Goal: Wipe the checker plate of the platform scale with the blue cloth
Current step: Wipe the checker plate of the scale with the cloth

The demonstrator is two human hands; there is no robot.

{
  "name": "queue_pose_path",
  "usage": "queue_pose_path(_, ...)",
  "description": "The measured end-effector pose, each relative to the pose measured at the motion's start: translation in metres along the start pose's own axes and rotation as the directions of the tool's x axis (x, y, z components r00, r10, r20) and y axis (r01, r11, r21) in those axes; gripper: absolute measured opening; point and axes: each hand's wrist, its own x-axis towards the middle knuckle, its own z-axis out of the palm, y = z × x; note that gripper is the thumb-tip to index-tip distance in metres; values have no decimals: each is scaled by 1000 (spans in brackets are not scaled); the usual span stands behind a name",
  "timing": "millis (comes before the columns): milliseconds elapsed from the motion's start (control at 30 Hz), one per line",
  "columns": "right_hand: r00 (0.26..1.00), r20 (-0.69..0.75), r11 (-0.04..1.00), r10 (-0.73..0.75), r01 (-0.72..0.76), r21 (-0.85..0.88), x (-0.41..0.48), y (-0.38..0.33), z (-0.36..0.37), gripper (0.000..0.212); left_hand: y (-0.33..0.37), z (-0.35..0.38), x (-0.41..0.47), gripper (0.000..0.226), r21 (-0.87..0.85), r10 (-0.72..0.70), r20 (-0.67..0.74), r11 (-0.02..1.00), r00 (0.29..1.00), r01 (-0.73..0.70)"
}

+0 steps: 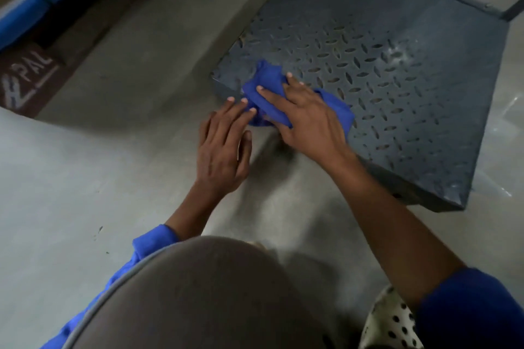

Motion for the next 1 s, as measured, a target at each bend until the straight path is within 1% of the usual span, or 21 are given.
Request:
queue_pose_path(100, 990, -60, 988, 127, -132, -85, -38, 9, -15, 57, 5, 14, 14, 45, 29, -5, 46, 1000, 999, 3)
queue_pose_path(167, 971, -132, 968, 198, -215, -129, -62, 16, -24, 55, 8, 23, 21, 46, 46, 23, 72, 999, 997, -27)
queue_pose_path(267, 907, -296, 909, 300, -366, -201, -96, 27, -32, 49, 12, 33, 26, 46, 80, 74, 107, 993, 992, -83)
queue_pose_path(367, 786, -443, 812, 432, -553, -189, -129, 33, -30, 44, 15, 43, 30, 48, 99, 114, 157, 986, 981, -131)
queue_pose_path(400, 750, -499, 792, 434, -582, -185, -141, 35, -31, 43, 16, 46, 31, 49, 101, 123, 166, 985, 978, -141)
queue_pose_path(467, 701, -577, 752, 419, -624, -212, -166, 45, -37, 40, 20, 53, 33, 51, 85, 139, 173, 984, 975, -155)
queue_pose_path(500, 656, -609, 706, 447, -676, -210, -172, 48, -38, 38, 22, 57, 35, 53, 72, 143, 176, 985, 974, -157)
queue_pose_path(533, 578, -644, 636, 501, -750, -179, -173, 47, -40, 37, 25, 62, 35, 55, 58, 139, 178, 987, 974, -152)
queue_pose_path(567, 483, -676, 567, 556, -816, -117, -166, 42, -38, 36, 29, 67, 34, 57, 49, 129, 182, 989, 975, -140)
queue_pose_path(600, 420, -683, 536, 597, -843, -49, -152, 32, -33, 36, 34, 71, 33, 59, 48, 113, 187, 991, 976, -124)
queue_pose_path(633, 429, -655, 552, 622, -834, -22, -137, 21, -28, 38, 43, 76, 32, 60, 42, 97, 190, 993, 977, -107)
queue_pose_path(667, 495, -606, 597, 623, -801, -40, -124, 10, -20, 40, 51, 80, 31, 59, 41, 92, 196, 994, 976, -102)
queue_pose_path(733, 630, -517, 693, 579, -714, -94, -114, 0, -12, 41, 64, 83, 32, 57, 58, 109, 221, 990, 969, -125)
queue_pose_path(767, 666, -491, 716, 561, -689, -115, -121, 4, -16, 41, 68, 83, 33, 56, 74, 115, 240, 988, 964, -136)
queue_pose_path(800, 670, -486, 710, 562, -692, -132, -134, 11, -22, 42, 73, 82, 35, 57, 90, 115, 268, 986, 957, -143)
queue_pose_path(833, 639, -499, 673, 586, -726, -139, -149, 18, -29, 43, 79, 81, 38, 59, 107, 106, 307, 984, 946, -145)
queue_pose_path(933, 455, -537, 472, 710, -874, -116, -179, 34, -43, 43, 94, 84, 55, 70, 162, 90, 455, 970, 886, -182)
queue_pose_path(967, 414, -527, 419, 742, -901, -117, -182, 37, -46, 44, 98, 87, 62, 73, 166, 93, 505, 965, 858, -203)
queue_pose_path(1000, 388, -513, 386, 766, -915, -116, -183, 40, -48, 45, 103, 91, 68, 76, 163, 98, 553, 961, 827, -224)
